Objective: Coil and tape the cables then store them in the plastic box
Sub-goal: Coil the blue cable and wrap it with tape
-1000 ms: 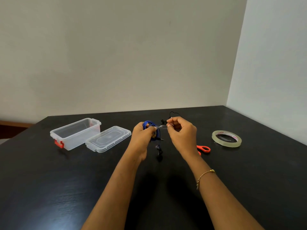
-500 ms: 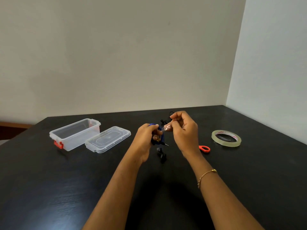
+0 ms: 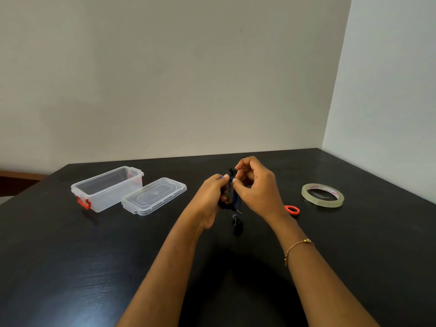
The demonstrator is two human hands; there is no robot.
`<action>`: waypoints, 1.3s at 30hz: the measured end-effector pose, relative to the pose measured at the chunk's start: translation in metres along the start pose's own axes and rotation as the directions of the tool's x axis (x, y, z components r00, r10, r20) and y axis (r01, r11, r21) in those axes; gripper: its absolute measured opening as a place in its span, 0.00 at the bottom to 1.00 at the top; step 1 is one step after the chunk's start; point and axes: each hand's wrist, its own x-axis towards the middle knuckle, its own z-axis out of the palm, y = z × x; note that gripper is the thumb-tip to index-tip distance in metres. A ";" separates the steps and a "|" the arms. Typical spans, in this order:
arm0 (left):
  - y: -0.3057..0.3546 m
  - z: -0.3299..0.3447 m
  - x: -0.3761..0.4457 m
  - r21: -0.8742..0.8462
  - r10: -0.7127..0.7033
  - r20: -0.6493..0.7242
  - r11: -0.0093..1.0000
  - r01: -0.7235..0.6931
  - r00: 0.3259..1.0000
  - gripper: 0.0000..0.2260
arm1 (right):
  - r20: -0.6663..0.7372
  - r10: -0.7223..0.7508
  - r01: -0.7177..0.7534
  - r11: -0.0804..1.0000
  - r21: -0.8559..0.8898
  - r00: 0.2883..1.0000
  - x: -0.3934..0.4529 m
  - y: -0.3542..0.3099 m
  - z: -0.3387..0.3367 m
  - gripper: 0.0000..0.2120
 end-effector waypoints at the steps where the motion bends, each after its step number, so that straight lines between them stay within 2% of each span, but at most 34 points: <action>1: 0.000 0.000 0.000 0.008 0.005 -0.005 1.000 -0.005 1.000 0.10 | 0.000 -0.003 0.003 1.000 -0.004 1.000 0.000 0.000 0.000 0.13; 6: 0.000 0.000 -0.001 -0.018 0.016 -0.026 1.000 -0.016 1.000 0.12 | -0.014 -0.056 0.056 0.998 -0.015 0.998 0.001 -0.002 0.000 0.13; 23: -0.001 0.000 0.002 -0.039 -0.039 -0.036 0.999 0.037 0.999 0.11 | 0.055 -0.220 0.226 0.919 -0.322 0.974 0.000 0.000 0.007 0.14; 31: -0.001 0.000 0.001 0.054 -0.023 -0.009 0.998 0.024 1.000 0.12 | -0.015 -0.093 0.086 0.964 -0.253 0.996 0.000 0.001 0.007 0.16; 39: 0.003 -0.005 -0.001 0.190 -0.003 -0.034 0.982 0.010 0.999 0.13 | 0.076 0.095 -0.091 0.995 -0.050 0.993 0.004 -0.005 -0.006 0.21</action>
